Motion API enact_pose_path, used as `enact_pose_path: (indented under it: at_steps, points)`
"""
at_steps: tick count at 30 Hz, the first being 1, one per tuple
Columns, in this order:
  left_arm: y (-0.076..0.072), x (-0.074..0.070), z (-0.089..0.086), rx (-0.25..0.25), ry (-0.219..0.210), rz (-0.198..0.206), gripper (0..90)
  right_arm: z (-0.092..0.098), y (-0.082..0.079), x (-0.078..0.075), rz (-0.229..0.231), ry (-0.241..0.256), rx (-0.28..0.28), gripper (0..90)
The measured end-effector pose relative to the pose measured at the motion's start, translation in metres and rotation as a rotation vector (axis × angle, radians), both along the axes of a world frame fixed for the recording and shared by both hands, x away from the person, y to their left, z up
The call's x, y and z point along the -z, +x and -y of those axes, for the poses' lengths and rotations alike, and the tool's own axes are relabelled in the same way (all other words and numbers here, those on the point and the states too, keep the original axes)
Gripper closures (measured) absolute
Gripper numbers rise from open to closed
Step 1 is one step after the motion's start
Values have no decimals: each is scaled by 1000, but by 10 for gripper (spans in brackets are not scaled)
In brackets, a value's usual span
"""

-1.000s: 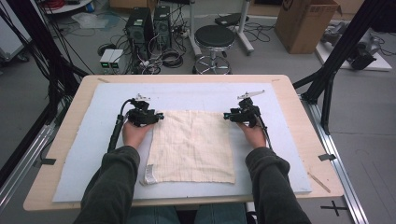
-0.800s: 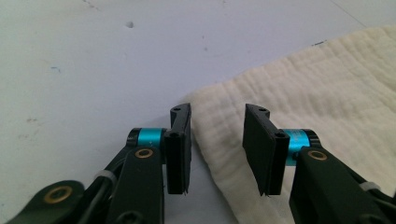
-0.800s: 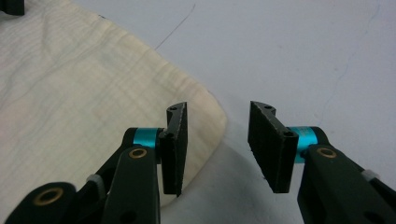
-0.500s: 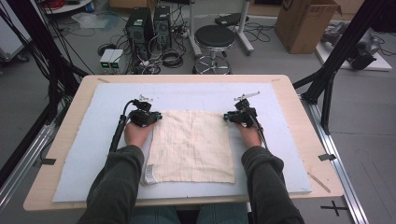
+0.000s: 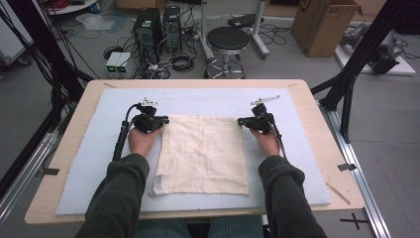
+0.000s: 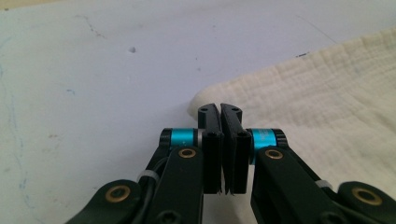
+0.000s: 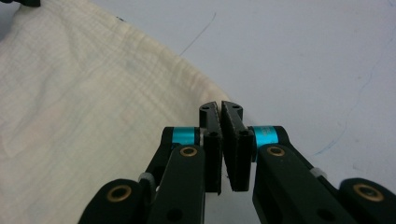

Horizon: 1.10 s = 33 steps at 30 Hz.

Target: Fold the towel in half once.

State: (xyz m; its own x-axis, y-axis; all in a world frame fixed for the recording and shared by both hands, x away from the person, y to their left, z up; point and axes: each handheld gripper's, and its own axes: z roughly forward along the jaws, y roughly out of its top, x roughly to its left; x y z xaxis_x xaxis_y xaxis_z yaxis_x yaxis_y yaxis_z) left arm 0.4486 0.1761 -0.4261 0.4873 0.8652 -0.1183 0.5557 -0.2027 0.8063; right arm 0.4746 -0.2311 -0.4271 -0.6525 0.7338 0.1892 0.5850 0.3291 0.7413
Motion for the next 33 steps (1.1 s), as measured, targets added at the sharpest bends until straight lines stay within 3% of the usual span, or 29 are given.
enact_pose_path:
  at_steps: [6,10,24,33]
  points:
    - [-7,-10,0,43,-4,17,868,5,-6,-11,13,66,-20,870]
    - [-15,-18,-2,63,-13,42,868,7,-11,-17,18,84,-35,870]
    - [-52,-26,-3,142,19,93,868,11,-36,-36,51,100,-102,869]
    - [-67,-30,-8,156,17,113,868,14,-47,-44,58,121,-130,869]
